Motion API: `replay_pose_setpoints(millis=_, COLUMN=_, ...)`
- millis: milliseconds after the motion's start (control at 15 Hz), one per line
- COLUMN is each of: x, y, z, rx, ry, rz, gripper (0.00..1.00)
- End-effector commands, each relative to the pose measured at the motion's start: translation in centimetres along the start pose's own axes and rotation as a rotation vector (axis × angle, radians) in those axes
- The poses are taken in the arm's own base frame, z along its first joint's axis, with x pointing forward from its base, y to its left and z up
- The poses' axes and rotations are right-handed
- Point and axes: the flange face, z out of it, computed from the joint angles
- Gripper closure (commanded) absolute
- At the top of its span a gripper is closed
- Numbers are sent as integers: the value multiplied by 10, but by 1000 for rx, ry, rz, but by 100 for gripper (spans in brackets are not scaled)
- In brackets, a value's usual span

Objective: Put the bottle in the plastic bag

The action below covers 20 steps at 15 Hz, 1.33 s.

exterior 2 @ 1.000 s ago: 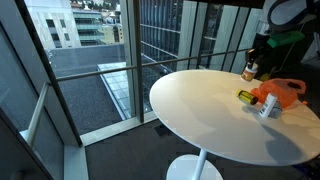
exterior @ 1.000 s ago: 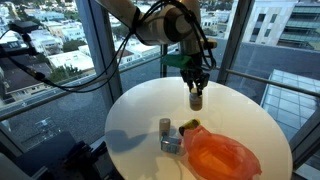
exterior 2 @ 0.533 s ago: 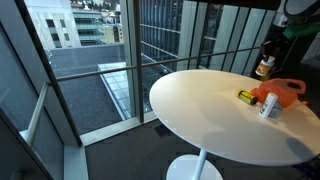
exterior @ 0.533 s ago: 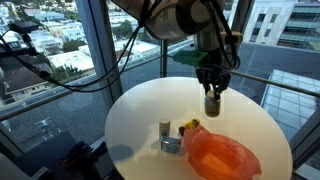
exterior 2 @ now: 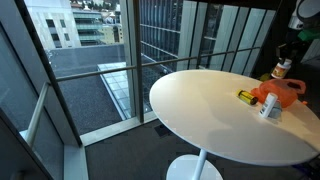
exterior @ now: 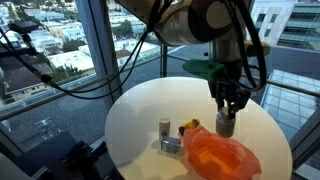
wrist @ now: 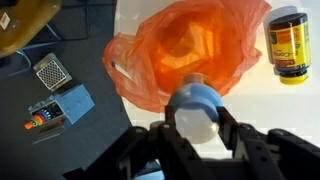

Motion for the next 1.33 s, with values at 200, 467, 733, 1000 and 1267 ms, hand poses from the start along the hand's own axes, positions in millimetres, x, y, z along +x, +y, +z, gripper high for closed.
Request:
replay_pose_setpoints(millis=200, x=-13, y=-4, z=46, rx=-21, ry=-24, rz=-39, gripper=81)
replay_pose_setpoints(millis=467, x=-24, y=-15, z=72, rx=-24, ry=-54, rz=-75, gripper=81)
replay_pose_setpoints(millis=733, x=-39, y=-28, z=91, rx=-9, ry=-104, rz=-133, gripper=81)
replay_pose_setpoints(millis=1000, x=-49, y=-37, z=105, rx=-12, ry=-123, rz=-178, gripper=81)
replay_pose_setpoints(millis=1267, x=-50, y=-40, z=115, rx=-17, ry=-117, rz=-184, gripper=81)
